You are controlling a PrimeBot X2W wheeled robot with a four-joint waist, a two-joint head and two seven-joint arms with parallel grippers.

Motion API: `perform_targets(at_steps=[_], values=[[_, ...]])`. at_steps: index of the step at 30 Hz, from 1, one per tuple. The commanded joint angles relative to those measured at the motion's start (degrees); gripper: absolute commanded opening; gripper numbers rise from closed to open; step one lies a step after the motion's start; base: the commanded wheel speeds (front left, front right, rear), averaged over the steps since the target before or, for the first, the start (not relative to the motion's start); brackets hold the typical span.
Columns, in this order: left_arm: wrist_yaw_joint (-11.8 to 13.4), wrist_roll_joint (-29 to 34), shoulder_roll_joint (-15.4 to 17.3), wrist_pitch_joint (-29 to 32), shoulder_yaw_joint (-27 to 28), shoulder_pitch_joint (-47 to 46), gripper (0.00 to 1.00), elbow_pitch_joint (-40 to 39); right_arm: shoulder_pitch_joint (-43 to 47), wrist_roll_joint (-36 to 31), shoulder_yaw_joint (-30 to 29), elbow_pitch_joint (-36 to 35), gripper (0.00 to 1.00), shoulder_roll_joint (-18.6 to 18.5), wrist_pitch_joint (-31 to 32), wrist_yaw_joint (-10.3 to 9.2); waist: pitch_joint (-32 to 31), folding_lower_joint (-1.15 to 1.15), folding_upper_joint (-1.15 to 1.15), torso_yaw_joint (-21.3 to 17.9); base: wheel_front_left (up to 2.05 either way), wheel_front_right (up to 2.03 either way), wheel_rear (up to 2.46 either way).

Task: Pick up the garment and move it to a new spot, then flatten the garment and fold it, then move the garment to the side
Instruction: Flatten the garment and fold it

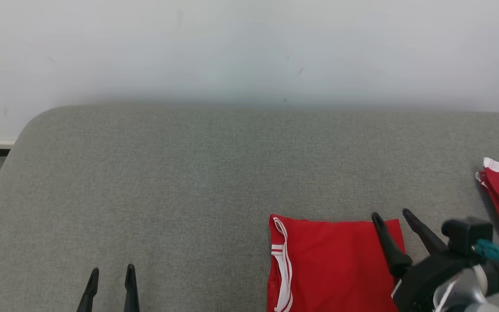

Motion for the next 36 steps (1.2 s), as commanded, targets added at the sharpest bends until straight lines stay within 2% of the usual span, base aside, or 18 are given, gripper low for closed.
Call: perform_targets(at_steps=[1, 8, 17, 23, 33, 34, 35, 36], values=[[0.2, 0.16, -0.07, -0.18, 0.08, 0.87, 1.0, -0.04, 2.19, -1.29, -1.17, 0.17, 1.0, 0.63, -2.34, -0.17, -0.56, 0.0, -0.01, -0.42, 0.0, 0.0, 0.0], [0.49, -0.33, -0.07, -0.18, 0.57, 1.9, 1.0, -0.12, 6.85, -5.11, -5.35, 2.67, 1.0, 1.64, -10.92, -0.17, -1.34, 0.0, -0.01, -1.86, 0.0, 0.0, 0.0], [0.39, -0.17, -0.07, -0.18, 0.44, 2.77, 1.0, 0.72, 10.29, -9.48, -7.83, 9.72, 1.0, 2.78, -20.4, -0.17, -2.25, 0.0, -0.01, -3.24, 0.0, 0.0, 0.0], [0.42, -0.29, -0.08, -0.18, 0.65, 3.21, 1.0, 0.68, 9.88, -10.68, -7.31, 12.73, 1.0, 3.95, -22.27, -0.17, -2.8, 0.0, -0.01, -3.12, 0.0, 0.0, 0.0], [0.15, -0.41, -0.07, -0.18, 0.22, 3.45, 1.0, 0.92, 6.6, -12.01, -2.36, 14.91, 1.0, 4.23, -21.79, -0.17, -2.91, 0.0, -0.01, -1.53, 0.0, 0.0, 0.0], [0.14, -0.43, -0.08, -0.18, 0.11, 3.42, 1.0, 0.93, 5.96, -12.17, -1.88, 15.25, 0.97, 4.26, -21.65, -0.17, -2.82, 0.0, -0.01, -1.29, 0.0, 0.0, 0.0], [0.14, -0.44, -0.08, -0.18, 0.09, 3.37, 1.0, 0.94, 5.27, -12.26, -1.19, 15.73, 0.49, 4.33, -21.46, -0.17, -2.73, 0.0, -0.01, -1.1, 0.0, 0.0, 0.0], [0.12, -0.45, -0.08, -0.18, -0.01, 3.3, 1.0, 0.97, 4.6, -12.57, -0.56, 16.32, 0.15, 4.43, -21.34, -0.17, -2.62, 0.0, -0.01, -0.85, 0.0, 0.0, 0.0]])
